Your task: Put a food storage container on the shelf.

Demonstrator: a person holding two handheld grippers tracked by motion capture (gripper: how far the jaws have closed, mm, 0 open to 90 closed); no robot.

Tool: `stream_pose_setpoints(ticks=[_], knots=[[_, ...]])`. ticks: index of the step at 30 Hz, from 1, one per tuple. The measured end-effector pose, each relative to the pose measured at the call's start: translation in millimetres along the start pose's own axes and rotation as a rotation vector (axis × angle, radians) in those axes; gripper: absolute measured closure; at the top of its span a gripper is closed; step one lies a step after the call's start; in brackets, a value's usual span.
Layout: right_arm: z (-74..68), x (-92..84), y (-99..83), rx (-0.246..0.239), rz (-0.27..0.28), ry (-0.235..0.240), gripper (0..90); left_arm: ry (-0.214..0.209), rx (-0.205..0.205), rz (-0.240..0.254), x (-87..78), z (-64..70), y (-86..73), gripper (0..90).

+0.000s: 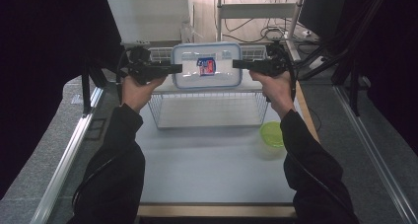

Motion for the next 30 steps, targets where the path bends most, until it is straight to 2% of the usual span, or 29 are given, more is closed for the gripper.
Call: stream_pose_setpoints(ticks=[1,3,4,5,6,8,9,10,11,12,13,15,20,23,26,27,28,29,30], knots=[[-0.8,0.3,0.1,-0.011,0.003,-0.005,50.7,0.021,0.015,0.002,0.3,0.5,-0.9,44.4],[-1.6,0.2,0.1,-0.014,-0.001,-0.008,50.3,0.035,0.030,-0.007,0.7,0.6,-1.2,43.7],[-3.0,0.8,0.1,-0.035,-0.002,-0.022,49.1,0.091,0.071,-0.034,2.5,2.6,-1.9,42.5],[-3.6,1.0,0.0,-0.043,-0.004,-0.030,48.2,0.116,0.088,-0.055,4.4,4.0,-2.8,43.1],[-3.6,1.0,0.0,-0.043,-0.004,-0.030,48.2,0.116,0.088,-0.055,4.4,4.0,-2.8,43.1],[-3.2,0.8,-0.7,-0.061,-0.005,-0.066,48.2,0.144,0.126,-0.082,8.7,5.1,-5.1,40.5],[-2.2,0.9,-1.1,-0.069,-0.011,-0.084,47.8,0.127,0.112,-0.038,6.8,5.0,-4.8,43.9],[-0.4,1.4,-1.7,-0.073,-0.016,-0.091,49.4,0.127,0.112,-0.038,6.8,5.0,-4.8,46.5],[1.2,1.3,-2.4,-0.069,-0.013,-0.085,51.8,0.135,0.115,-0.083,9.5,3.2,-5.6,48.4],[2.0,1.9,-2.9,-0.073,-0.017,-0.091,51.0,0.135,0.115,-0.083,9.5,3.2,-5.6,49.6],[2.1,2.2,-3.0,-0.074,-0.010,-0.087,51.4,0.152,0.133,-0.106,14.4,3.7,-8.1,46.7],[1.2,3.2,-2.1,-0.088,-0.007,-0.106,51.1,0.161,0.141,-0.128,17.5,3.4,-10.4,46.1],[-1.9,2.9,-1.9,-0.119,0.001,-0.127,51.4,0.146,0.130,-0.101,16.0,2.4,-11.6,44.2],[-4.1,-1.9,-3.0,-0.146,0.016,-0.149,52.5,0.171,0.139,-0.093,12.0,3.7,-11.5,42.9],[-8.2,-10.1,-8.5,-0.157,0.023,-0.136,63.1,0.176,0.143,-0.092,9.3,3.3,-13.0,45.0],[-11.2,-12.7,-14.0,-0.185,0.014,-0.155,70.2,0.176,0.142,-0.092,9.2,2.9,-13.8,47.1],[-11.2,-12.7,-14.0,-0.185,0.014,-0.155,70.2,0.176,0.142,-0.096,9.2,2.3,-14.6,47.1],[-14.2,-13.2,-20.2,-0.216,-0.004,-0.167,73.9,0.179,0.139,-0.101,10.2,0.7,-16.8,50.6],[-16.1,-12.3,-23.8,-0.226,-0.017,-0.168,74.3,0.179,0.139,-0.101,10.2,0.7,-16.8,51.1]])
Point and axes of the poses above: each handheld gripper's, and its own axes: x roughly forward along the jaws, y roughly out of its top, z roughly to its right, the point moved 2 cm from there along x, roughly forward along the jaws, and after that the axes turned 9 degrees about -y, right-handed, at the moved point
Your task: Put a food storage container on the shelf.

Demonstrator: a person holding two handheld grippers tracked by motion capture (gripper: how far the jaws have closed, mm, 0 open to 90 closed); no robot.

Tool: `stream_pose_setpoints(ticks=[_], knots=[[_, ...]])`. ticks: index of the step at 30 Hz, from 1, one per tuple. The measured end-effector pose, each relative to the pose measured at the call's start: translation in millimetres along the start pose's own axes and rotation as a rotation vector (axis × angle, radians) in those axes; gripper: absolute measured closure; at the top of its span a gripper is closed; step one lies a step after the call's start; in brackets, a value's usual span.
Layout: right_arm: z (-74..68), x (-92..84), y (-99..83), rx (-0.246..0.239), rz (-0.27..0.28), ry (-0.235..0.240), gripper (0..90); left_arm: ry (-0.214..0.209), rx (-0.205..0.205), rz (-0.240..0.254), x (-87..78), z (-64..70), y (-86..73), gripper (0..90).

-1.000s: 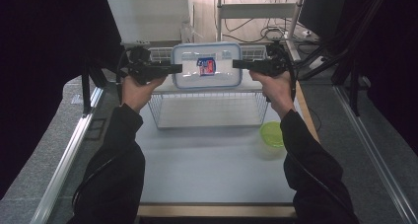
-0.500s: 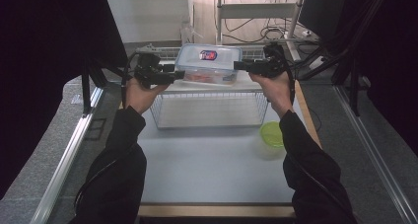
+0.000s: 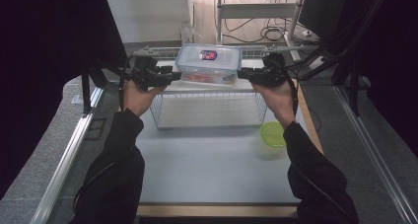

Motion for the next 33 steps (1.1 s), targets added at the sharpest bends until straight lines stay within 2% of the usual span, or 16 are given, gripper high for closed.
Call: stream_pose_setpoints(ticks=[2,3,4,5,7,10,13,15,20,24,30,33], knots=[[-2.6,1.3,-2.6,-0.016,-0.010,-0.006,74.3,0.005,-0.005,-0.005,2.9,-1.0,-1.1,51.5],[-6.9,5.6,-5.8,-0.050,-0.029,-0.044,74.3,0.015,-0.006,-0.013,6.7,-1.1,-0.8,51.5],[-7.8,7.9,-6.3,-0.060,-0.035,-0.067,74.3,0.015,-0.006,-0.013,6.7,-1.1,-0.8,51.4],[-7.9,9.9,-6.1,-0.059,-0.036,-0.077,74.4,0.022,-0.001,-0.032,10.0,-0.2,0.4,51.5],[-7.6,11.6,-5.6,-0.050,-0.033,-0.072,74.2,0.024,0.003,-0.038,12.0,0.7,1.1,51.9],[-5.7,15.4,-3.8,-0.045,-0.025,-0.094,77.8,0.039,0.013,-0.042,15.1,2.4,2.8,55.5],[-0.6,19.4,-1.7,-0.022,-0.018,-0.118,80.1,0.077,0.026,-0.057,18.1,4.3,2.7,63.3],[1.9,20.4,-1.3,-0.010,-0.015,-0.108,80.2,0.076,0.023,-0.055,18.3,4.1,2.7,63.4],[1.6,20.4,-1.3,-0.020,-0.015,-0.113,81.2,0.069,0.010,-0.054,17.7,3.7,2.9,63.9],[0.6,19.2,-2.8,-0.022,-0.013,-0.111,81.5,0.065,0.024,-0.039,15.2,6.7,1.1,62.2],[-6.9,11.3,-12.8,-0.042,0.002,-0.068,79.0,0.065,0.056,-0.018,5.6,17.6,-7.5,55.0],[-13.1,6.1,-17.8,-0.061,-0.002,-0.047,77.3,0.035,0.057,0.007,-1.7,28.2,-18.6,54.5]])
Point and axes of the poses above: each handheld gripper's, and its own axes: x roughly forward along the jaws, y roughly out of its top, z roughly to its right, the point moved 2 cm from there along x, roughly forward along the jaws, and after that the axes turned 9 degrees about -y, right-handed, at the moved point
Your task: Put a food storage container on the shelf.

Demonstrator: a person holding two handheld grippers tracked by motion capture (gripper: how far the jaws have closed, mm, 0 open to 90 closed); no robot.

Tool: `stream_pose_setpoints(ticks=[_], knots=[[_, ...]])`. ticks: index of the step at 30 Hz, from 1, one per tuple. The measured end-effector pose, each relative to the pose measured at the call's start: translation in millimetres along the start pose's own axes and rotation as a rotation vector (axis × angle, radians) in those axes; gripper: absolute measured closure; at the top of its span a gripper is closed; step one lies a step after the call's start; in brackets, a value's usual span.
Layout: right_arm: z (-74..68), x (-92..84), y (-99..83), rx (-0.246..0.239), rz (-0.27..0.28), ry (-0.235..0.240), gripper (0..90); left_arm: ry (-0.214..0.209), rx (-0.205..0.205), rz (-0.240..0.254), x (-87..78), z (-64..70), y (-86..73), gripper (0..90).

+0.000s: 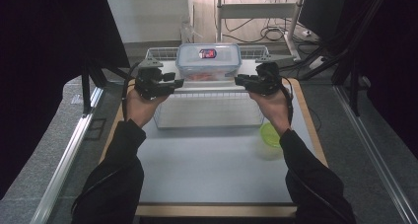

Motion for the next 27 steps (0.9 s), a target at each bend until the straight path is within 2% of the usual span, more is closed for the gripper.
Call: stream_pose_setpoints(ticks=[5,6,7,10,13,16,17,19,20,21,24,27], knots=[[-8.3,-7.8,-7.0,-0.027,0.004,0.021,74.4,-0.034,-0.004,0.018,-7.5,12.7,-11.4,51.3],[-12.3,-12.0,-11.3,-0.040,0.007,0.031,72.1,-0.056,-0.013,0.021,-11.0,19.7,-17.6,49.5],[-12.3,-12.0,-11.3,-0.040,0.007,0.031,72.1,-0.056,-0.013,0.021,-11.0,19.7,-17.6,48.8],[-20.0,-19.2,-22.2,-0.058,0.008,0.053,64.4,-0.079,-0.009,0.015,-16.1,33.1,-32.2,46.0],[-23.0,-22.0,-28.8,-0.066,0.005,0.063,60.9,-0.079,0.002,0.012,-18.7,39.2,-39.8,43.7],[-28.1,-27.2,-43.7,-0.085,-0.004,0.071,52.4,-0.089,0.014,0.013,-24.1,50.1,-54.9,37.2],[-28.6,-28.3,-46.6,-0.085,-0.006,0.074,50.0,-0.089,0.014,0.013,-24.1,50.1,-54.9,35.3],[-29.3,-29.9,-51.4,-0.091,-0.011,0.076,47.6,-0.088,0.021,0.013,-27.0,56.8,-65.1,34.0],[-29.6,-33.7,-60.0,-0.096,-0.022,0.077,42.5,-0.088,0.025,0.000,-28.6,62.1,-74.4,30.1],[-29.6,-33.7,-60.0,-0.096,-0.022,0.077,42.5,-0.088,0.025,0.000,-28.6,62.1,-74.4,28.9],[-31.4,-40.7,-73.4,-0.124,-0.023,0.059,34.4,-0.083,0.028,-0.026,-30.0,70.5,-91.9,24.0],[-33.2,-43.8,-80.9,-0.139,-0.026,0.060,29.7,-0.077,0.022,-0.025,-30.4,74.7,-101.3,20.7]])
Point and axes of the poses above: each handheld gripper's, and its own axes: x roughly forward along the jaws, y roughly out of its top, z roughly to its right, the point moved 2 cm from there along x, roughly forward along the jaws, and after that the axes turned 9 degrees about -y, right-handed, at the moved point
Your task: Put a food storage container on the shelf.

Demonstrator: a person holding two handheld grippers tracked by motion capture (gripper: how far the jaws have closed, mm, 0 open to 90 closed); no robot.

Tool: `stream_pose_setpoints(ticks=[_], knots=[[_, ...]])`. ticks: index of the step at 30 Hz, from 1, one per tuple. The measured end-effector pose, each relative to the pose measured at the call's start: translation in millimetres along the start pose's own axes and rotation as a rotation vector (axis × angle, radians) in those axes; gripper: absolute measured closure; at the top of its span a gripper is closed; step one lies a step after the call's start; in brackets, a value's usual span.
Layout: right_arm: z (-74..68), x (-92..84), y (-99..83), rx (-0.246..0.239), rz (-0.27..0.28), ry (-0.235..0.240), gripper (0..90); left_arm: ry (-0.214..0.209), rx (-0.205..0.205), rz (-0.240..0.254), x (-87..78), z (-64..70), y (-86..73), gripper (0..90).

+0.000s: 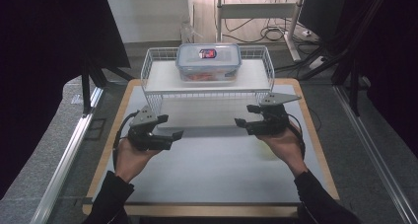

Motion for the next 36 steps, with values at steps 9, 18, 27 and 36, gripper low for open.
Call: stream_pose_setpoints(ticks=[9,18,27,36], knots=[[-9.3,-0.1,-33.3,-0.055,-0.025,-0.027,13.8,0.001,-0.049,0.034,-8.3,17.4,-35.1,12.1],[-19.0,0.5,-60.2,-0.027,-0.032,-0.013,9.3,0.039,-0.005,-0.006,-0.8,24.8,-65.3,5.7],[-28.4,-5.4,-87.9,-0.021,0.009,-0.025,8.4,0.072,0.065,-0.045,10.6,36.6,-89.7,2.9],[-33.0,-6.6,-108.9,-0.040,-0.049,-0.027,8.8,0.047,0.063,-0.079,18.7,41.9,-107.6,1.8]])
Point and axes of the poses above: each handheld gripper's, and its own axes: x roughly forward along the jaws, y roughly out of its top, z roughly to its right, the point moved 2 cm from there along x, roughly forward along the jaws, and after that the axes turned 9 degrees about -y, right-handed, at the moved point
